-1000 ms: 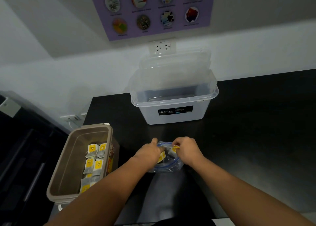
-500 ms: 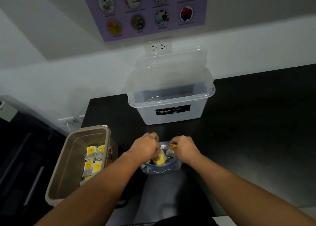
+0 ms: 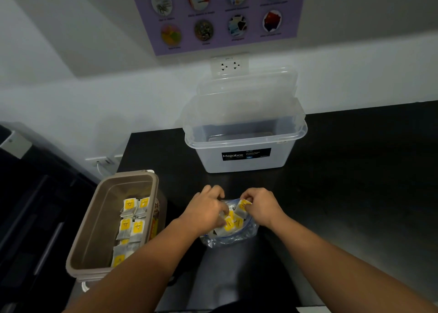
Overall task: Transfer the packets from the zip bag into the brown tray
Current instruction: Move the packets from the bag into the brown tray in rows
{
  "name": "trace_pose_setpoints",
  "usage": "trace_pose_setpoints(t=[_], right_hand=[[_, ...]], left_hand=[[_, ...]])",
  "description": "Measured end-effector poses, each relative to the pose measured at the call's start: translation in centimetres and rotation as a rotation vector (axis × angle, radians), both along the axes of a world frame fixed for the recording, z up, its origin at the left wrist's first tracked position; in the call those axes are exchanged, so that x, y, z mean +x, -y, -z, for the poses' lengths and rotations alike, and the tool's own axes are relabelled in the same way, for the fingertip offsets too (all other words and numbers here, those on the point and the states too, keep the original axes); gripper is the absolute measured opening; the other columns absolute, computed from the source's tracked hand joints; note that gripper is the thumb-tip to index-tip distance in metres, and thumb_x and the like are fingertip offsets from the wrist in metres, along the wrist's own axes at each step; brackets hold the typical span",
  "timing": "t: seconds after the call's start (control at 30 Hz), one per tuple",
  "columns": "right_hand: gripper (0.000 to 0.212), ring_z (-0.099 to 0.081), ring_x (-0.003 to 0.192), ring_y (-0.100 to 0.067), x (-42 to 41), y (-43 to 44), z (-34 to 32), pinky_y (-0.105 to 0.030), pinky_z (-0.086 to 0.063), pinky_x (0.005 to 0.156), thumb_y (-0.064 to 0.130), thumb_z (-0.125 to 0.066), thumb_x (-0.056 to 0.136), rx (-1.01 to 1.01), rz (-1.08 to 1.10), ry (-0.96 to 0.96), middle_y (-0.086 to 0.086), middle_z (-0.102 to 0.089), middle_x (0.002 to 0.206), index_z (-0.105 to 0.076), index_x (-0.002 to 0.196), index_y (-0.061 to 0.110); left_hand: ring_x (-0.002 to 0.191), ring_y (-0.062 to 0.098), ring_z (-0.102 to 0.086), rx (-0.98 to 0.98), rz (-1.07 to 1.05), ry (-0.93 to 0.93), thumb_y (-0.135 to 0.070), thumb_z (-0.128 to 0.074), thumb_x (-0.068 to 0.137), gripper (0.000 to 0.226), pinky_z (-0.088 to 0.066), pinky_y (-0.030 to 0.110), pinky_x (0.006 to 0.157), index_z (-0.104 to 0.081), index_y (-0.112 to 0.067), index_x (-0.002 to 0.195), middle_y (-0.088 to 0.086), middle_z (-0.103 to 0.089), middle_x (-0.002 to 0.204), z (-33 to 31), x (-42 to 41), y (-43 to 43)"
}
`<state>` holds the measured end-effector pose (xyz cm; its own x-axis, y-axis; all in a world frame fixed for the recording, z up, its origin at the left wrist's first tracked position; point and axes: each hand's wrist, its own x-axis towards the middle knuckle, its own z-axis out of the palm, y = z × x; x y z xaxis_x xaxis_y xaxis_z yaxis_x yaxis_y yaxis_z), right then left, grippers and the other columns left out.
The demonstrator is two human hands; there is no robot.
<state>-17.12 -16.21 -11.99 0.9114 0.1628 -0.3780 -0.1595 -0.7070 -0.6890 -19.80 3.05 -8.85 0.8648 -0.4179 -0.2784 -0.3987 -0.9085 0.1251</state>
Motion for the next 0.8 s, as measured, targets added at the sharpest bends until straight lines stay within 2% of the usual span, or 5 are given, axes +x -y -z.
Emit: trace_pose_setpoints(t=[0.13, 0.37, 0.53, 0.67, 0.8], right_hand=[[0.027, -0.066, 0.093, -0.011, -0.1, 0.1, -0.1, -0.023, -0.054, 0.077, 0.006, -0.067, 0.094, -0.011, -0.014, 0.003, 0.004, -0.069, 0.101, -0.066, 0.090, 0.033], [0.027, -0.065, 0.097, -0.010, -0.3, 0.2, -0.6, -0.024, -0.055, 0.080, 0.008, -0.068, 0.094, -0.017, -0.005, -0.002, 0.005, -0.068, 0.106, -0.065, 0.090, 0.035], [0.019, -0.065, 0.097, -0.008, -0.1, 0.0, -1.0, -0.026, -0.055, 0.085, 0.012, -0.070, 0.095, 0.005, 0.003, 0.021, 0.007, -0.069, 0.105, -0.071, 0.096, 0.031], [0.015, -0.067, 0.095, -0.011, 0.5, -0.8, -1.9, -0.028, -0.055, 0.085, 0.012, -0.073, 0.093, 0.031, 0.028, 0.063, 0.007, -0.071, 0.098, -0.076, 0.098, 0.026], [0.025, -0.067, 0.089, -0.015, 1.1, -2.6, -3.6, -0.024, -0.051, 0.074, 0.007, -0.069, 0.094, 0.164, 0.107, 0.122, 0.005, -0.071, 0.091, -0.069, 0.084, 0.031]], left_hand=[[0.134, 0.025, -0.028, 0.150, 0.058, -0.020, -0.046, -0.072, 0.084, 0.051, -0.038, 0.043, 0.107, -0.061, -0.037, 0.133, 0.001, -0.023, 0.154, 0.2, -0.6, 1.0], [0.135, 0.022, -0.028, 0.047, 0.030, 0.025, -0.039, -0.071, 0.087, 0.026, -0.038, 0.041, 0.108, -0.073, -0.034, 0.113, -0.002, -0.030, 0.153, 0.1, -0.9, 1.7], [0.111, 0.005, -0.046, -0.408, -0.205, 0.013, -0.034, -0.078, 0.081, 0.009, -0.046, 0.033, 0.098, -0.075, -0.033, 0.090, -0.014, -0.057, 0.122, -1.1, -0.9, 0.5], [0.072, 0.001, -0.064, -0.783, -0.455, -0.003, -0.022, -0.081, 0.081, 0.008, -0.053, 0.021, 0.071, -0.074, -0.026, 0.082, -0.009, -0.071, 0.079, -3.4, -1.1, 0.1], [0.063, 0.001, -0.060, -1.017, -0.617, 0.027, -0.017, -0.080, 0.084, 0.007, -0.050, 0.017, 0.064, -0.074, -0.019, 0.082, -0.001, -0.073, 0.074, -6.1, -0.9, -1.6]])
